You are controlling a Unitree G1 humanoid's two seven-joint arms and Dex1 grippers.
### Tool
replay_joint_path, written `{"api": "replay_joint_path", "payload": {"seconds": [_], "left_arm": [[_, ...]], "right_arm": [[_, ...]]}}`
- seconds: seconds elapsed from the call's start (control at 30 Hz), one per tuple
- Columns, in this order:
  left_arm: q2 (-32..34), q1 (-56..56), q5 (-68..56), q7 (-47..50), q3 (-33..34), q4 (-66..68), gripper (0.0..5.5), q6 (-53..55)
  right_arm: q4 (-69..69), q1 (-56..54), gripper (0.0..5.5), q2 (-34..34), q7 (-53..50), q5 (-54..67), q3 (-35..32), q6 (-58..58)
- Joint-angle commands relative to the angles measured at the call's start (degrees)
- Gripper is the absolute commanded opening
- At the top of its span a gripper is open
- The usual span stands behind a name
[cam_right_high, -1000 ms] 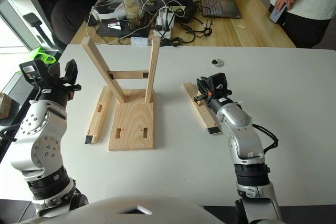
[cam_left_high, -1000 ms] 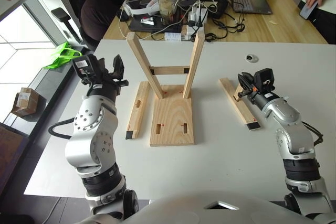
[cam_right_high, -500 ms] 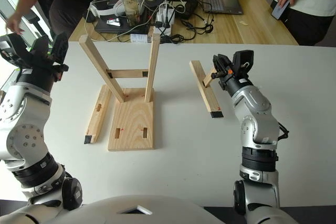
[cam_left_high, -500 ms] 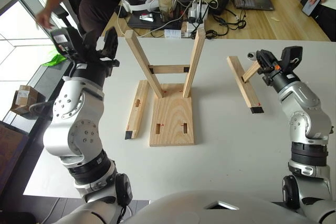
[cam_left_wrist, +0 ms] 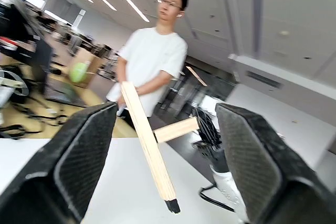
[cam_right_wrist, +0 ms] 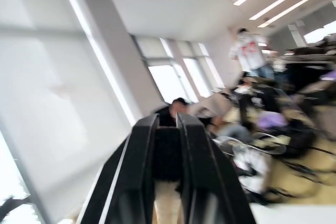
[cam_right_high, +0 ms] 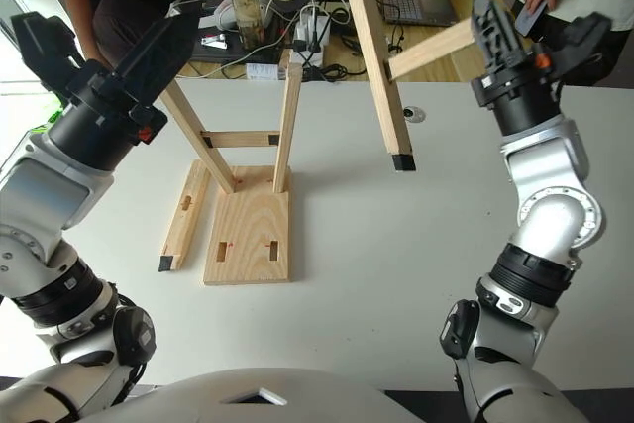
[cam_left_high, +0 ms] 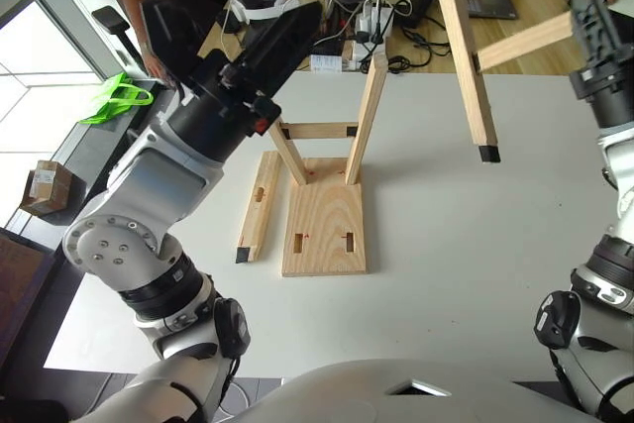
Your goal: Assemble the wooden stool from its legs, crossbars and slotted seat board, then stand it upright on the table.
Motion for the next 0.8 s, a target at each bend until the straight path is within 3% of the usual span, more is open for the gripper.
{"api": "replay_joint_path", "payload": {"seconds": [0.03,0.3,0.8], "left_arm": [[4.7,-2.3,-8.6,2.6,-4.5,1.6,3.42,-2.8],[11.5,-3.0,-17.9,2.9,-10.7,3.2,3.42,-8.1],[17.1,-0.7,-20.1,-5.5,-13.6,-0.2,3.42,-10.6]], "right_arm": [[-4.3,-1.3,0.37,-0.6,-2.1,15.2,-1.3,3.2],[-11.1,2.7,0.37,0.5,-3.5,29.4,4.2,3.0],[-9.0,4.7,0.37,-0.7,-2.3,36.6,13.2,4.6]]}}
